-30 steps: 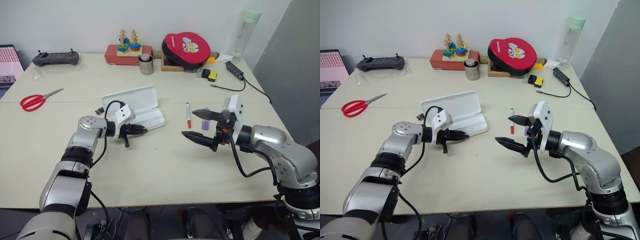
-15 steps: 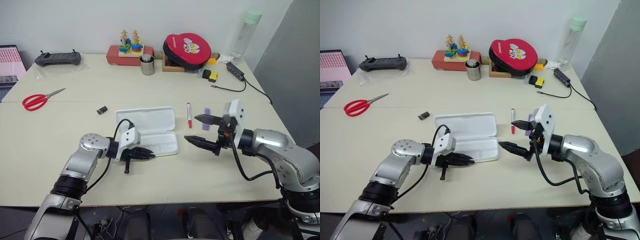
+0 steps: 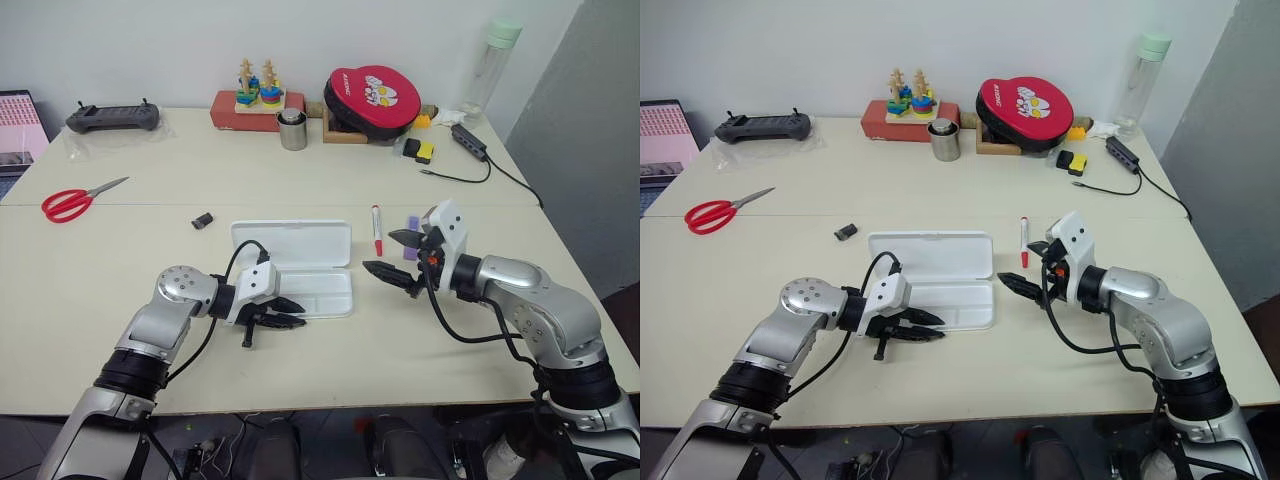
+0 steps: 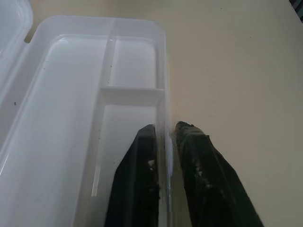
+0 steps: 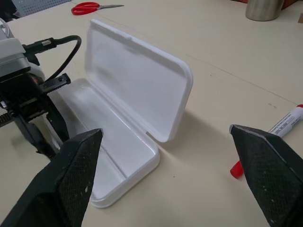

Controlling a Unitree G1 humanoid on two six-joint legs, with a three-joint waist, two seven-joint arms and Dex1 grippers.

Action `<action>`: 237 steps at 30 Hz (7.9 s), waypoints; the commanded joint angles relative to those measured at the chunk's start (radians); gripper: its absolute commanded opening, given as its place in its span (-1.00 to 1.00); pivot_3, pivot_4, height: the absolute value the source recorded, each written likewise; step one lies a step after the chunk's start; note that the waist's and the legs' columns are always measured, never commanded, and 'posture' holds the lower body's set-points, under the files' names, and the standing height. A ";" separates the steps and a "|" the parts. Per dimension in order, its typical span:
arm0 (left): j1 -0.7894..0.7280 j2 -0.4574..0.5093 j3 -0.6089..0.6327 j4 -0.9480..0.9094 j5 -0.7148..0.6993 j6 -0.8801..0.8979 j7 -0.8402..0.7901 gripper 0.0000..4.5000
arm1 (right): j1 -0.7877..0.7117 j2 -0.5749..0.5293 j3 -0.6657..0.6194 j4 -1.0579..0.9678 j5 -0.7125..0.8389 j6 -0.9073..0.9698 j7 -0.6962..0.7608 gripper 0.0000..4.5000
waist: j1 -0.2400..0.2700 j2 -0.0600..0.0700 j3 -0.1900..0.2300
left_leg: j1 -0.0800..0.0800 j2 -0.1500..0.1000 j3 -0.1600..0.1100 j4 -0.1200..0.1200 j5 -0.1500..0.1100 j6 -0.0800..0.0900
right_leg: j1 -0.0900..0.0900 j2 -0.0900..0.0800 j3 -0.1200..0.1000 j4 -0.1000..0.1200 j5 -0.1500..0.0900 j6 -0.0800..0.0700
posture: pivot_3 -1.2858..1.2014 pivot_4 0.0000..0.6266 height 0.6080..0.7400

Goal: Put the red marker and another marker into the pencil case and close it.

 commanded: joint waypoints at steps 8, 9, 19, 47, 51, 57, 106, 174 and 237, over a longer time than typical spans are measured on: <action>-0.036 -0.083 0.204 -0.297 -0.277 0.338 0.233 0.40 | -0.160 0.132 0.040 0.303 -0.245 -0.060 -0.220 1.00 | -0.001 0.000 0.000 | 0.000 0.000 0.000 0.001 0.000 0.000 | 0.000 0.000 0.000 0.000 0.001 0.001 | 0.03 -0.52 1.00; -0.045 -0.110 0.220 -0.318 -0.295 0.370 0.284 0.54 | -0.181 0.157 0.045 0.356 -0.271 -0.070 -0.245 1.00 | -0.001 0.000 0.000 | 0.000 0.000 0.000 0.001 0.000 0.000 | 0.000 0.000 0.000 0.000 0.001 0.001 | 0.03 -0.52 1.00; -0.132 -0.262 0.175 -0.394 -0.247 0.459 0.595 0.99 | -0.311 0.323 0.068 0.705 -0.398 -0.123 -0.335 1.00 | 0.000 0.000 0.000 | -0.001 0.000 0.000 0.000 0.000 0.000 | 0.000 0.000 0.000 0.000 0.003 -0.003 | 0.03 -0.52 1.00; -0.050 -0.082 0.305 -0.475 -0.321 0.391 0.529 1.00 | -0.378 0.312 -0.071 0.460 -0.270 -0.401 -0.121 -0.87 | -0.027 0.003 0.002 | -0.001 -0.001 0.000 -0.003 0.001 0.001 | -0.001 0.000 0.001 -0.002 0.004 0.000 | 0.03 -0.52 1.00; 0.065 0.022 0.376 -0.477 -0.341 0.363 0.463 1.00 | -0.343 0.223 0.022 0.299 -0.218 -0.327 0.083 -0.87 | -0.028 0.003 0.002 | 0.000 0.000 0.000 -0.007 0.001 0.001 | -0.001 0.000 0.000 -0.001 0.002 -0.003 | 0.03 -0.52 1.00; 0.226 0.118 0.449 -0.426 -0.323 0.300 0.388 1.00 | -0.306 0.145 0.213 0.243 -0.235 -0.236 0.266 -0.87 | -0.021 0.003 0.002 | 0.001 0.000 0.000 -0.006 0.001 0.001 | -0.001 0.000 -0.001 -0.002 0.000 -0.003 | 0.03 -0.52 1.00; -0.187 -0.370 0.060 -0.344 -0.201 0.339 0.720 1.00 | -0.156 0.287 -0.145 0.510 -0.395 0.014 -0.398 0.97 | -0.006 0.002 0.002 | -0.001 -0.001 0.001 -0.003 0.001 0.001 | -0.001 0.000 0.001 -0.002 0.003 -0.002 | 0.03 -0.52 1.00; 0.544 0.075 0.662 -0.633 -0.496 0.360 0.538 1.00 | -0.434 0.365 0.418 0.583 -0.457 -0.354 0.380 0.60 | -0.016 0.002 0.002 | 0.001 0.001 0.001 -0.007 0.001 0.001 | -0.003 -0.001 -0.001 -0.002 -0.004 -0.010 | 0.03 -0.52 1.00; -0.410 -0.110 0.398 0.932 0.064 -0.018 0.986 -0.81 | -0.399 0.262 0.034 0.156 -0.091 -0.161 0.172 1.00 | 0.000 0.000 0.001 | 0.001 0.000 -0.001 -0.009 0.001 0.001 | -0.002 0.000 -0.004 -0.001 0.001 -0.006 | 0.03 -0.52 1.00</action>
